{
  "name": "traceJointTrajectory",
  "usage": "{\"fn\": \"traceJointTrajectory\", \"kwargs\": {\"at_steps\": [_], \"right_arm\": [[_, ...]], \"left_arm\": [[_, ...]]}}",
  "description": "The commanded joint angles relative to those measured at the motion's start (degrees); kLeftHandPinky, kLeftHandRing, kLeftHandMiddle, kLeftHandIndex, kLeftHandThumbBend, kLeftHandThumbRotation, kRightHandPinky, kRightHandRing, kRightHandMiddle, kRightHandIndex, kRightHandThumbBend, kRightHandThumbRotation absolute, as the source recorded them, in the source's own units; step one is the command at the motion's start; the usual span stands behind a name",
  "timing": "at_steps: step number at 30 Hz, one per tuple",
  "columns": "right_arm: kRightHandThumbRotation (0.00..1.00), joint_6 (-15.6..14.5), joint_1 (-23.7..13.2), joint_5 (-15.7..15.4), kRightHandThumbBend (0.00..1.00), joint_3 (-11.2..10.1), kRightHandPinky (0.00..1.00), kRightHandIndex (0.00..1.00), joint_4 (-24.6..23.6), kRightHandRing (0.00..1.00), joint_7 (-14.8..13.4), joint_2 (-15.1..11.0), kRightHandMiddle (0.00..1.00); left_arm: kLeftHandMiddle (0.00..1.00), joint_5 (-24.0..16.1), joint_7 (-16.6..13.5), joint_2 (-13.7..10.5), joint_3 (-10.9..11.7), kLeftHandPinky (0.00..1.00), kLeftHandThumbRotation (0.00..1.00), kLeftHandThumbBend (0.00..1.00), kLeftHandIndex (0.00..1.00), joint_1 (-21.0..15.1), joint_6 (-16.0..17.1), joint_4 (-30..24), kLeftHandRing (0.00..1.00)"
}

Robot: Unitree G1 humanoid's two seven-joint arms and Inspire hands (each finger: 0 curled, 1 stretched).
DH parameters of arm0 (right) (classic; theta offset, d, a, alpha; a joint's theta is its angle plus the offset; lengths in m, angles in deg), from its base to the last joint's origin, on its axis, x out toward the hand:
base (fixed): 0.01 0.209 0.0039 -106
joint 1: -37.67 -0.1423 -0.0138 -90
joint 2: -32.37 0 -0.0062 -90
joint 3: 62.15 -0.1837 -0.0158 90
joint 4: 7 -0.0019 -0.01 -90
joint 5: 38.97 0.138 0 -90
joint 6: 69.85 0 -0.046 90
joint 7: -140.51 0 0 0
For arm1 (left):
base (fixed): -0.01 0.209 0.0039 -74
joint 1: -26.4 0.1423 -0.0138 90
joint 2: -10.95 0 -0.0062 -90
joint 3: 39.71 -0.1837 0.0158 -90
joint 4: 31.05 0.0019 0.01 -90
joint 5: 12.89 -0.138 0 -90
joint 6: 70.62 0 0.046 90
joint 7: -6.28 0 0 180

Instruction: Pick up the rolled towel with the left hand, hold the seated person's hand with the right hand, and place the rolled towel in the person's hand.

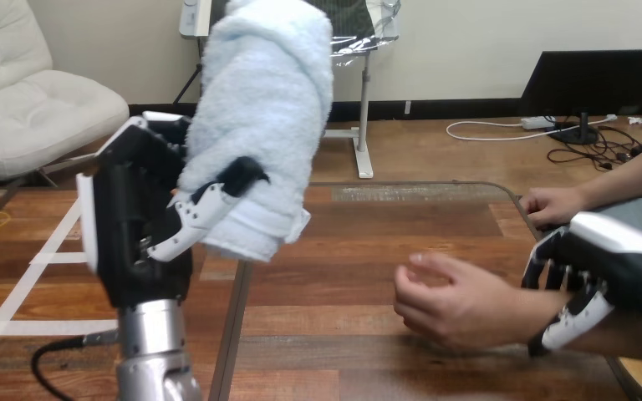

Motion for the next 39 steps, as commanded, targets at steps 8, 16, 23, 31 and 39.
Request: {"fn": "traceJointTrajectory", "kwargs": {"at_steps": [8,16,23,31,39], "right_arm": [[0.0,1.25,-3.28,6.89,0.92,-5.04,0.28,0.5,-2.36,0.35,1.09,-1.38,0.44],[0.01,1.98,-3.63,9.84,0.92,-5.96,0.3,0.51,-2.03,0.37,2.12,-1.45,0.44],[0.02,3.0,-4.08,11.34,0.93,-6.26,0.31,0.51,-1.59,0.37,2.68,-1.46,0.43],[0.04,2.94,-4.5,12.05,0.92,-6.26,0.31,0.51,-1.82,0.37,3.24,-1.26,0.43],[0.05,3.12,-5.27,12.07,0.91,-5.94,0.32,0.51,-1.82,0.38,3.57,-1.04,0.44]], "left_arm": [[0.36,-4.14,-0.87,3.05,-0.22,0.24,0.0,0.6,0.38,-8.67,4.59,6.69,0.31],[0.35,-4.0,-0.47,3.73,-0.97,0.24,0.0,0.57,0.37,-9.86,5.7,9.23,0.3],[0.35,-2.76,0.5,4.36,-1.84,0.24,0.0,0.53,0.37,-10.31,5.26,10.36,0.3],[0.35,-3.75,-0.25,4.79,-2.33,0.25,0.0,0.52,0.37,-11.04,5.92,12.1,0.31],[0.37,-4.25,-0.23,5.23,-3.07,0.26,0.0,0.51,0.38,-12.04,7.29,14.9,0.32]]}}
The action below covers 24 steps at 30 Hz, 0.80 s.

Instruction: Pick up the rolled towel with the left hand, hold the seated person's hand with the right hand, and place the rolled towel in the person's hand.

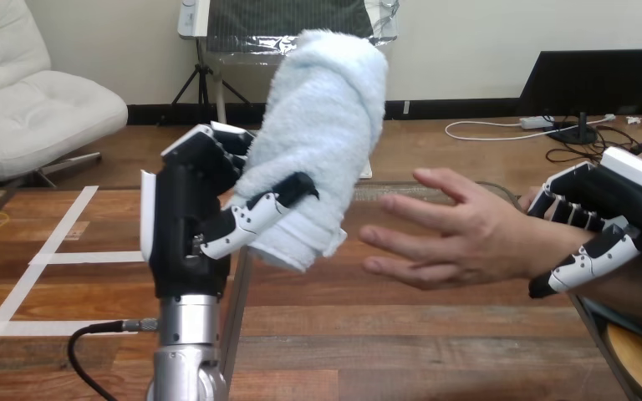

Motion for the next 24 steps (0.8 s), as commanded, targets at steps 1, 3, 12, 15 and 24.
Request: {"fn": "traceJointTrajectory", "kwargs": {"at_steps": [1,3,12,15,24], "right_arm": [[0.05,0.19,-2.21,0.67,0.91,0.86,0.32,0.51,-0.1,0.38,0.32,0.69,0.44],[0.05,0.17,-2.38,0.76,0.91,0.9,0.33,0.51,-0.21,0.38,0.38,0.84,0.44],[0.07,-1.21,-2.77,0.95,0.92,1.03,0.33,0.51,-1.57,0.38,0.52,1.64,0.44],[0.07,-2.0,-2.89,0.9,0.92,1.23,0.33,0.51,-2.72,0.39,0.51,2.01,0.44],[0.08,-3.75,-3.33,0.82,0.91,1.7,0.34,0.52,-4.71,0.41,0.63,2.5,0.45]], "left_arm": [[0.37,-0.55,-0.3,5.31,-0.54,0.26,0.0,0.52,0.38,-6.47,2.64,1.1,0.32],[0.37,-0.52,-0.15,5.56,-0.79,0.26,0.0,0.52,0.38,-6.82,3.07,2.01,0.33],[0.38,-0.4,0.24,6.53,-1.8,0.27,0.0,0.55,0.39,-7.9,3.76,4.99,0.33],[0.38,0.23,0.59,7.45,-2.27,0.28,0.0,0.56,0.39,-8.43,3.76,6.36,0.34],[0.39,1.09,1.11,9.01,-2.86,0.29,0.0,0.59,0.4,-10.6,5.06,11.02,0.35]]}}
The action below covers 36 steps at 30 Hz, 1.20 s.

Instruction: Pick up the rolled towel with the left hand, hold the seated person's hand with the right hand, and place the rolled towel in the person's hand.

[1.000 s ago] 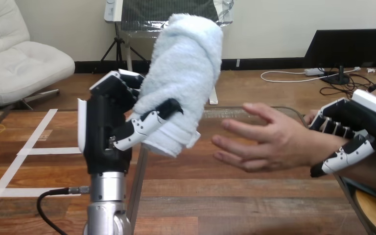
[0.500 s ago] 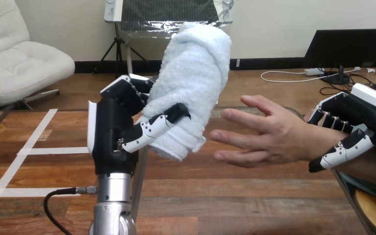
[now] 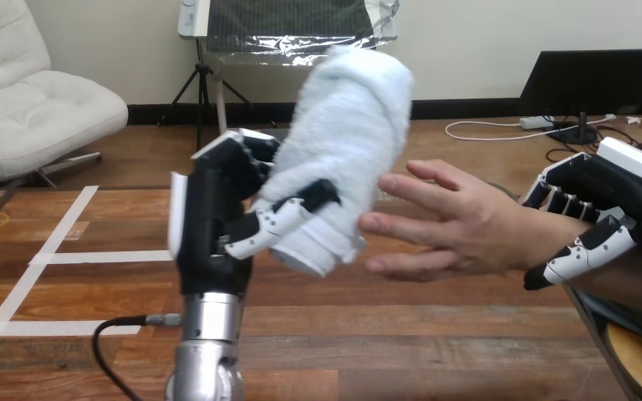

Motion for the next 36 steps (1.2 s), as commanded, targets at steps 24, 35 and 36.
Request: {"fn": "traceJointTrajectory", "kwargs": {"at_steps": [24,35,36], "right_arm": [[0.09,-1.6,-3.76,1.39,0.92,2.45,0.33,0.49,-3.93,0.39,0.04,3.5,0.44],[0.1,-3.32,-3.54,1.3,0.93,2.37,0.33,0.49,-5.22,0.39,0.13,3.67,0.44],[0.1,-3.49,-3.51,1.27,0.93,2.37,0.33,0.49,-5.39,0.4,0.16,3.64,0.44]], "left_arm": [[0.4,4.8,3.06,12.63,-0.17,0.31,0.0,0.66,0.41,-14.67,2.42,13.16,0.36],[0.41,5.75,3.39,14.24,0.18,0.32,0.0,0.68,0.42,-18.2,2.86,17.58,0.36],[0.41,5.75,3.45,14.43,0.27,0.32,0.0,0.68,0.42,-18.51,2.92,17.97,0.36]]}}
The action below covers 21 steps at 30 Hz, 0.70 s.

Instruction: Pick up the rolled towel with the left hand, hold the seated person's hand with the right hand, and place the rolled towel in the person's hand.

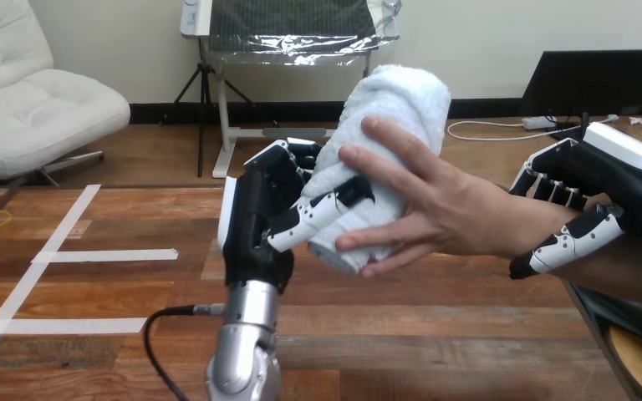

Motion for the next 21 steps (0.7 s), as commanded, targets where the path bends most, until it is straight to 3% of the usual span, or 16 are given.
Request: {"fn": "traceJointTrajectory", "kwargs": {"at_steps": [1,14,21], "right_arm": [[0.1,-1.76,-2.4,1.29,0.93,1.72,0.33,0.49,-2.09,0.4,0.12,3.02,0.44],[0.1,-2.86,-1.72,0.87,0.92,1.71,0.33,0.5,-3.56,0.4,-0.01,2.69,0.44],[0.1,-3.37,-1.26,1.11,0.92,1.54,0.33,0.5,-4.17,0.4,0.04,2.67,0.44]], "left_arm": [[0.42,0.58,1.29,10.67,0.77,0.32,0.0,0.68,0.42,-9.38,2.59,1.62,0.37],[0.42,2.15,4.01,12.69,1.91,0.33,0.0,0.7,0.43,-11.15,2.08,3.4,0.37],[0.42,1.6,4.08,12.92,1.62,0.33,0.0,0.71,0.43,-11.07,2.45,3.09,0.37]]}}
